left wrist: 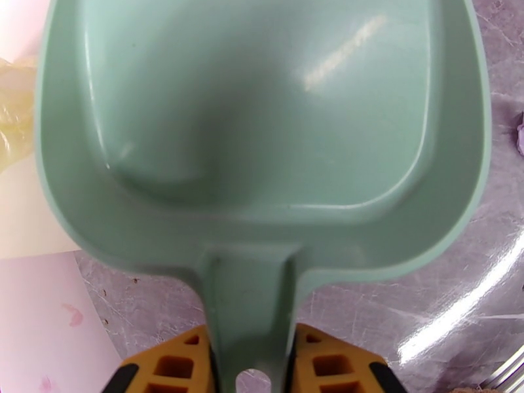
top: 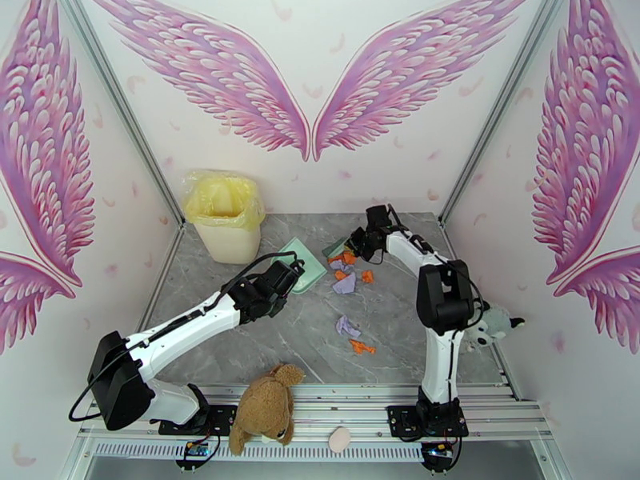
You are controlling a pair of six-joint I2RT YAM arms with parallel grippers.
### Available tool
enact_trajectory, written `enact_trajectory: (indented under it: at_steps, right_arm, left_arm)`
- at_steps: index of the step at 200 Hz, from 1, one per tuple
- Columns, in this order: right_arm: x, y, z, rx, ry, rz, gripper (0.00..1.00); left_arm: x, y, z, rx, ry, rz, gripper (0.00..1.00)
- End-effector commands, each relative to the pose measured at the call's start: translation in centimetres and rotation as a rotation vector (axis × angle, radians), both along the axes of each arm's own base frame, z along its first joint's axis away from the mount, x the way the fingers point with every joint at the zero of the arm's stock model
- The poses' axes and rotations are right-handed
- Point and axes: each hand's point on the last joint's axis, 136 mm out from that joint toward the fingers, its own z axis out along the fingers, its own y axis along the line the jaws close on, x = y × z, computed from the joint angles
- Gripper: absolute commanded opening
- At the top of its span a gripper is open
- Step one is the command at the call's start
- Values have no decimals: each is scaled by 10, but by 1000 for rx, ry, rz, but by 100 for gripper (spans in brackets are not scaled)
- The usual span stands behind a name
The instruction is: Sweep away the paper scraps from the table
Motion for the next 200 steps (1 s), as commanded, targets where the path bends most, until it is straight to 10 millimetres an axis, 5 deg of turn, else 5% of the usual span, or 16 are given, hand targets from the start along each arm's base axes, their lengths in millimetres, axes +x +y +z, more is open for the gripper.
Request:
enact_trajectory:
  at_steps: [1,46,86,118,151,200]
  right_arm:
    - [-29,-10,-6,4,11,17,0]
    - [-79,-27,1,-18,0,45,0]
    - [-80,-34,57,33,-123,54,0]
    - [-56,-50,106,29,-218,1,0]
    - [-9,-75,126,46,-248,-138,0]
    - [54,-93,87,35,-176,-313,0]
  left_arm:
    - [2,-9,4,-31,-8,-9,0]
    - [3,-16,1,-18,2,-22,0]
    - [4,-24,-2,-13,10,-35,0]
    - [4,-28,-3,-15,11,-39,0]
    - [1,-29,-2,-13,10,-41,0]
    - [-3,-23,-1,-9,2,-35,0]
